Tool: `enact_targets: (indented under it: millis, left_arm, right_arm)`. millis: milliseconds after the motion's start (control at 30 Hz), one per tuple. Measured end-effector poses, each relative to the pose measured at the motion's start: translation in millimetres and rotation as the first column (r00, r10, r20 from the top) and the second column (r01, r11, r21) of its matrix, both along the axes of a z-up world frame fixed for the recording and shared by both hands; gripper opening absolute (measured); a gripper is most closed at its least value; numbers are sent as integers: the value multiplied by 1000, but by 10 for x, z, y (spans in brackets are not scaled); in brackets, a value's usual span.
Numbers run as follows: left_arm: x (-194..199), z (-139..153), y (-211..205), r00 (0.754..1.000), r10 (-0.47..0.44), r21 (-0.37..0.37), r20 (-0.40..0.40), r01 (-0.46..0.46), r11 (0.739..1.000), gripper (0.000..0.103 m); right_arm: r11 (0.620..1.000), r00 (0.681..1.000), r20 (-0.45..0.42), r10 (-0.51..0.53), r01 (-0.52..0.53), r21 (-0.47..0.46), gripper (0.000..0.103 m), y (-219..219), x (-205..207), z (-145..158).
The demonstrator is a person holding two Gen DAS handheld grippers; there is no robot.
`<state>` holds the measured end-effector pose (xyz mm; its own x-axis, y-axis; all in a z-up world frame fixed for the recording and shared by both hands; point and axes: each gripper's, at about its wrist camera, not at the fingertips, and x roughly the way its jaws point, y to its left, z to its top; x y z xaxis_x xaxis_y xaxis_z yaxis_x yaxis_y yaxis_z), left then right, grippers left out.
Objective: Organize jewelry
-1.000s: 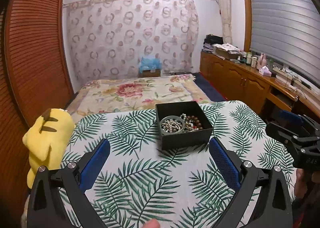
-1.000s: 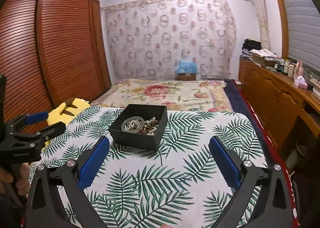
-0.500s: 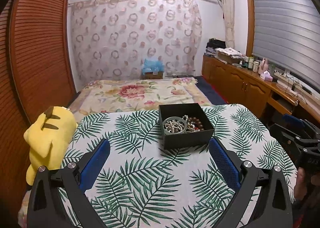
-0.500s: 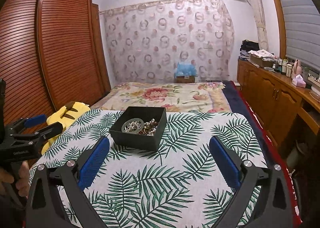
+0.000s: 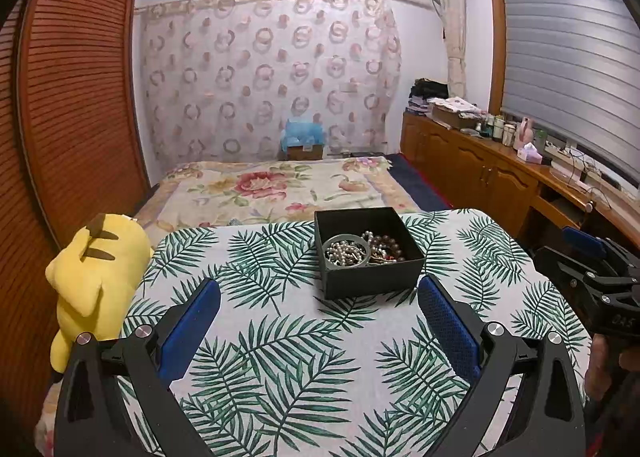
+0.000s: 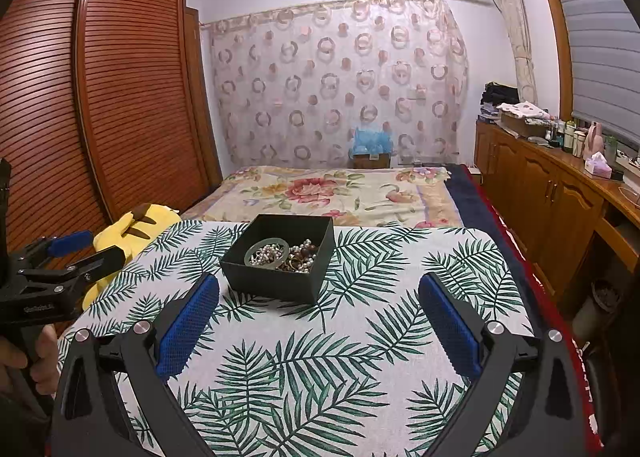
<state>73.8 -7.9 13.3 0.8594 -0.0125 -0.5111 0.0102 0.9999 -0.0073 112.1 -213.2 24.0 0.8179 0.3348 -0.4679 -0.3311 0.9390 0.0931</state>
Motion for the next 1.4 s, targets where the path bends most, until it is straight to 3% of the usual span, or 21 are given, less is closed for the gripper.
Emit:
enact_targets:
  millis: [1400]
  left_arm:
    - [-64, 74, -60, 1000, -3, 0, 24, 3, 1000, 95]
  right_arm:
    - [1000, 1000, 6, 1, -1, 1, 101, 16, -20, 22]
